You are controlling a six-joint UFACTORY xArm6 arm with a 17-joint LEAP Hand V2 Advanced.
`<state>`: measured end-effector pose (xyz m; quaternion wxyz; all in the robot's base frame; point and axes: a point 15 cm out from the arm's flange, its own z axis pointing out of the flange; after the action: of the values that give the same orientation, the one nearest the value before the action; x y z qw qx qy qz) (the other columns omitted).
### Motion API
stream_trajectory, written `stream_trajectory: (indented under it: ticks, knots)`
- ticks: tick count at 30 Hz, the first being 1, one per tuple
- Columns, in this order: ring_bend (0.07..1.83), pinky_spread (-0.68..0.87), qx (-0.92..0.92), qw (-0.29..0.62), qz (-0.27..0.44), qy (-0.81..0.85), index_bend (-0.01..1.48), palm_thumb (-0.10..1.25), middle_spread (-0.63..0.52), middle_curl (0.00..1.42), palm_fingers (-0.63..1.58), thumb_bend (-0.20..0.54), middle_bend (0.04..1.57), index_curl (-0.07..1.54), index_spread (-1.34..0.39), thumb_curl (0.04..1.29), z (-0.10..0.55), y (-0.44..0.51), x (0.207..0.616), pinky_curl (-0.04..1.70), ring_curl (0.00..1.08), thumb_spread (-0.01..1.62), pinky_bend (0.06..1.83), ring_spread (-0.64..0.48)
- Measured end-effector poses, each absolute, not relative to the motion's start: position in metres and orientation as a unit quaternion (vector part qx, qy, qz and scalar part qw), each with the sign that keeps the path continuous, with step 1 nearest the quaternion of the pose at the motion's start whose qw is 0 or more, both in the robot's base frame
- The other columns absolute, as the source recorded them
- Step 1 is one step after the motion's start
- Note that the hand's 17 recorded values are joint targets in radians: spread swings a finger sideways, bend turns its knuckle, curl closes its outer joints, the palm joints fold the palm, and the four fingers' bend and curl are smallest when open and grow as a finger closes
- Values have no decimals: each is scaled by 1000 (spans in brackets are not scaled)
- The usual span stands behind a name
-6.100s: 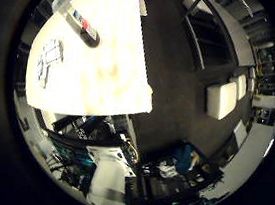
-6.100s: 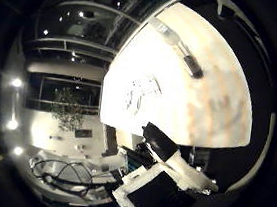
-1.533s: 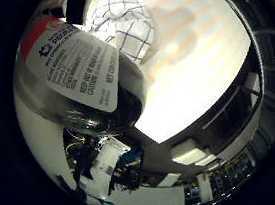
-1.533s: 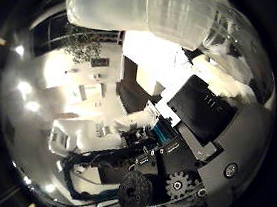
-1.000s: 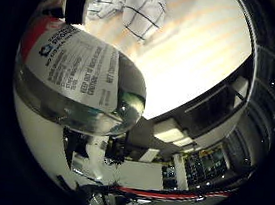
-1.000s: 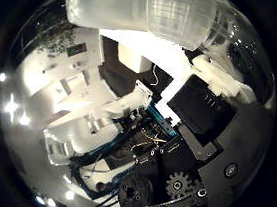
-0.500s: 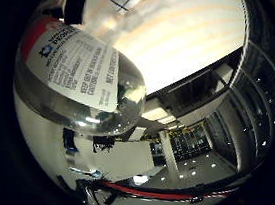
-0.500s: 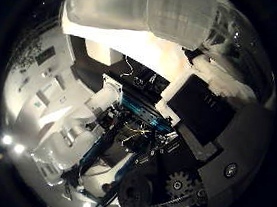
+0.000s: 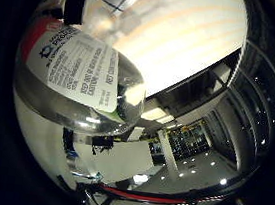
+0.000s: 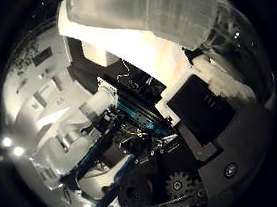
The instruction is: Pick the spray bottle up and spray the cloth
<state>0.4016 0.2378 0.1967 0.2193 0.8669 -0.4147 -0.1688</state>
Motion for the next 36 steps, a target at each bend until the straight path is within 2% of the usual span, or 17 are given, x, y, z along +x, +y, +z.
stream_trajectory:
  ticks: [8, 15, 26, 32, 36]
  knots:
    - [1450, -218, 892, 74, -225, -385, 1135, 1033, -72, 556, 1224, -16, 1334, 693, -213, 809, 235, 320, 389, 1213, 548, 854, 1016, -149]
    - [1450, -219, 901, -74, -263, -338, 1135, 1043, -72, 556, 1224, -17, 1334, 694, -213, 813, 256, 396, 396, 1216, 548, 837, 1015, -145]
    - [1450, -219, 829, -288, -407, -255, 1138, 1026, -72, 556, 1224, -17, 1334, 699, -205, 829, 285, 496, 384, 1212, 548, 803, 1008, -143]
    - [1450, -219, 768, -381, -458, -235, 1141, 1032, -69, 554, 1224, -17, 1327, 701, -204, 840, 288, 529, 392, 1212, 548, 790, 1009, -143]
    - [1450, -220, 755, -405, -464, -224, 1144, 1030, -71, 558, 1224, -17, 1332, 704, -198, 845, 271, 536, 394, 1212, 548, 791, 1008, -143]
